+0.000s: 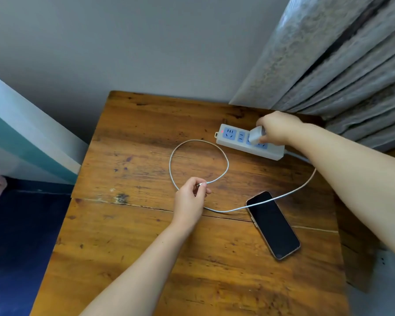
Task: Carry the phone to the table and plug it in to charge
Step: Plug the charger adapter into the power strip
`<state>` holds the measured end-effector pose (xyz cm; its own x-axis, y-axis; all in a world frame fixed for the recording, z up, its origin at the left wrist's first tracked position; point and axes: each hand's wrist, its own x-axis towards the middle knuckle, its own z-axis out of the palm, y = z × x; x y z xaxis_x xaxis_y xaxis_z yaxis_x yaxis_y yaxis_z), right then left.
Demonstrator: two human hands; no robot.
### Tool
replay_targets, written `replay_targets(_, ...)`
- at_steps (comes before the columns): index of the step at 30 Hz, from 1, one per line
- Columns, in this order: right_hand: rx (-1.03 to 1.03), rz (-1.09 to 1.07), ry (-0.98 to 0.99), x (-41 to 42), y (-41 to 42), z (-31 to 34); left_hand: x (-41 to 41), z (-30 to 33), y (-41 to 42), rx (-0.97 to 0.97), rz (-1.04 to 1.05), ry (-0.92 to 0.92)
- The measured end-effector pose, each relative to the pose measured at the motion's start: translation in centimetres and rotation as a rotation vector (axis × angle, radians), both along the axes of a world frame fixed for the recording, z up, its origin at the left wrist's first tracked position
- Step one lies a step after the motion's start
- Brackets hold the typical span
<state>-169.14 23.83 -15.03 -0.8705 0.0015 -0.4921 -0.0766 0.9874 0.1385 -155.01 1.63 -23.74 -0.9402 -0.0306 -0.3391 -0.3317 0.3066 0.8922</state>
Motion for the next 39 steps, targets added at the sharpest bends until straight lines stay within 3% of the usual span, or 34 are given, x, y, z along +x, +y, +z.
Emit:
replay_targets(6, 0.077, 0.114, -0.114, -1.6, -3.1, 0.6, 0.2, 0.2, 0.1, -0.015, 0.003, 0.003)
replay_targets(19, 0.216, 0.210, -0.138, -1.3, -4.4, -0.7, -0.4, 0.6, -0.3, -0.006, -0.002, 0.029)
replay_targets(27, 0.292, 0.228, 0.018, 1.5, -3.7, -0.8, -0.8, 2.5, -0.2, 0.010, -0.040, 0.090)
replay_targets(29, 0.181, 0.264, 0.180, 3.6, -4.3, -0.6, -0.5, 2.8, 0.0, 0.012, -0.044, 0.094)
replay_targets(31, -0.178, 0.234, 0.284, 6.2, -5.2, -0.1, 0.0, 3.2, 0.7, 0.026, -0.054, 0.090)
replay_targets(33, -0.572, 0.086, 0.101, 8.9, -5.9, 0.5, 0.7, 3.7, 1.5, 0.050, -0.067, 0.080)
replay_targets(34, -0.663, 0.019, -0.022, 10.4, -5.7, 0.8, 1.2, 4.1, 2.2, 0.054, -0.091, 0.076)
replay_targets(36, -0.715, -0.054, -0.149, 12.0, -4.8, 0.6, 1.8, 4.5, 2.8, 0.041, -0.124, 0.068)
replay_targets(39, -0.753, -0.149, -0.162, 13.6, -2.5, 0.2, 2.7, 5.1, 4.1, 0.028, -0.188, 0.058)
